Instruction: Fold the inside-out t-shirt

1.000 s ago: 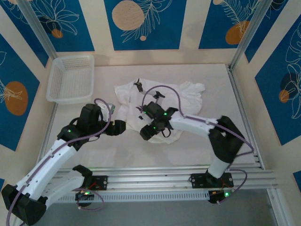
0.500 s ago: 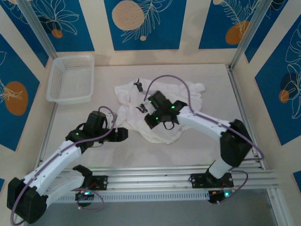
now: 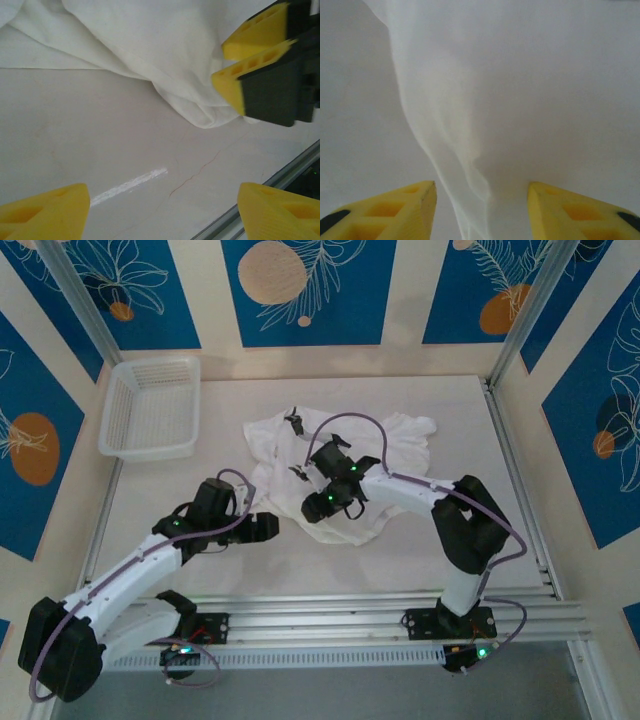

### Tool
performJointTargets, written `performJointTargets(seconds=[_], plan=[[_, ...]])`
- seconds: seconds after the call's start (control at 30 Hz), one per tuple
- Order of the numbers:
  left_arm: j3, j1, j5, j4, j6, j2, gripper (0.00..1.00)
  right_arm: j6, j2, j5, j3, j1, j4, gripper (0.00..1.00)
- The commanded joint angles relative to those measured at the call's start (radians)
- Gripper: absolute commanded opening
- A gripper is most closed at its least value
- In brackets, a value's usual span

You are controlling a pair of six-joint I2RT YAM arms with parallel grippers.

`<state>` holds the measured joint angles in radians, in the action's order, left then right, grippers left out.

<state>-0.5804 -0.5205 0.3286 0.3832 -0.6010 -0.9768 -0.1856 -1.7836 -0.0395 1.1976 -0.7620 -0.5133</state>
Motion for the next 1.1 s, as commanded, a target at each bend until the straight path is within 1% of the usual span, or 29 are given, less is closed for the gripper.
performJointTargets(seconds=[0.0,0.07,0.13,0.17,0.2,0.3,0.4,0.5,0.53,0.57,0.6,0.63,0.67,0.7,0.73,0.77,0.83,0.87,0.93,0.97,1.0,1.07], plan=[[-0.014,-0.007,-0.025,0.032,-0.002,0.02,0.78,0.001,-0.031,0.013,0.028,-0.015,-0.018,0.41],[-0.014,-0.007,-0.029,0.036,-0.003,0.017,0.78,0.002,-0.03,-0.03,0.023,-0.025,-0.013,0.21],[-0.015,-0.007,-0.03,0.035,-0.005,0.018,0.78,-0.007,-0.005,-0.061,0.014,-0.028,-0.006,0.06],[-0.012,-0.007,-0.026,0.03,-0.003,0.018,0.78,-0.009,0.02,-0.066,0.007,-0.027,-0.002,0.01],[-0.008,-0.007,-0.018,0.023,-0.002,0.018,0.78,-0.012,0.047,-0.063,0.002,-0.028,0.001,0.0],[0.004,-0.008,0.028,-0.029,-0.001,0.011,0.78,-0.017,0.148,0.0,-0.01,-0.013,0.01,0.0],[-0.006,-0.01,0.077,-0.09,0.013,-0.021,0.78,-0.036,0.227,0.098,-0.011,0.036,0.01,0.0],[-0.072,-0.027,0.084,-0.092,0.111,-0.085,0.75,-0.066,0.286,0.201,-0.026,0.103,0.026,0.0],[-0.102,-0.04,0.08,-0.083,0.174,-0.111,0.74,-0.071,0.303,0.232,-0.035,0.124,0.037,0.0],[-0.138,-0.064,0.054,-0.072,0.252,-0.131,0.73,-0.076,0.317,0.264,-0.043,0.146,0.048,0.0],[-0.169,-0.091,-0.008,-0.061,0.312,-0.141,0.75,-0.077,0.325,0.285,-0.048,0.162,0.054,0.0],[-0.204,-0.125,-0.084,-0.047,0.4,-0.15,0.77,-0.079,0.333,0.297,-0.049,0.177,0.053,0.0],[-0.226,-0.157,-0.135,-0.059,0.519,-0.154,0.78,-0.078,0.338,0.307,-0.046,0.188,0.045,0.0],[-0.225,-0.186,-0.178,-0.09,0.62,-0.154,0.82,-0.078,0.341,0.315,-0.044,0.197,0.037,0.0],[-0.216,-0.208,-0.22,-0.127,0.744,-0.157,0.94,-0.075,0.345,0.32,-0.041,0.205,0.031,0.0],[-0.218,-0.22,-0.308,-0.146,0.829,-0.172,0.99,-0.073,0.348,0.324,-0.04,0.209,0.021,0.0],[-0.258,-0.222,-0.472,-0.133,0.928,-0.237,1.0,-0.068,0.355,0.336,-0.036,0.214,0.009,0.0],[-0.283,-0.222,-0.516,-0.118,0.998,-0.282,1.0,-0.068,0.361,0.344,-0.035,0.216,0.003,0.0],[-0.302,-0.222,-0.539,-0.147,1.102,-0.355,0.99,-0.063,0.371,0.368,-0.036,0.219,0.004,0.0],[-0.295,-0.222,-0.513,-0.19,1.147,-0.383,0.99,-0.063,0.376,0.383,-0.039,0.22,0.008,0.0],[-0.29,-0.221,-0.498,-0.231,1.172,-0.404,0.99,-0.059,0.377,0.395,-0.039,0.223,0.011,0.0],[-0.298,-0.211,-0.498,-0.333,1.173,-0.455,0.98,-0.055,0.375,0.42,-0.033,0.225,0.005,0.0]])
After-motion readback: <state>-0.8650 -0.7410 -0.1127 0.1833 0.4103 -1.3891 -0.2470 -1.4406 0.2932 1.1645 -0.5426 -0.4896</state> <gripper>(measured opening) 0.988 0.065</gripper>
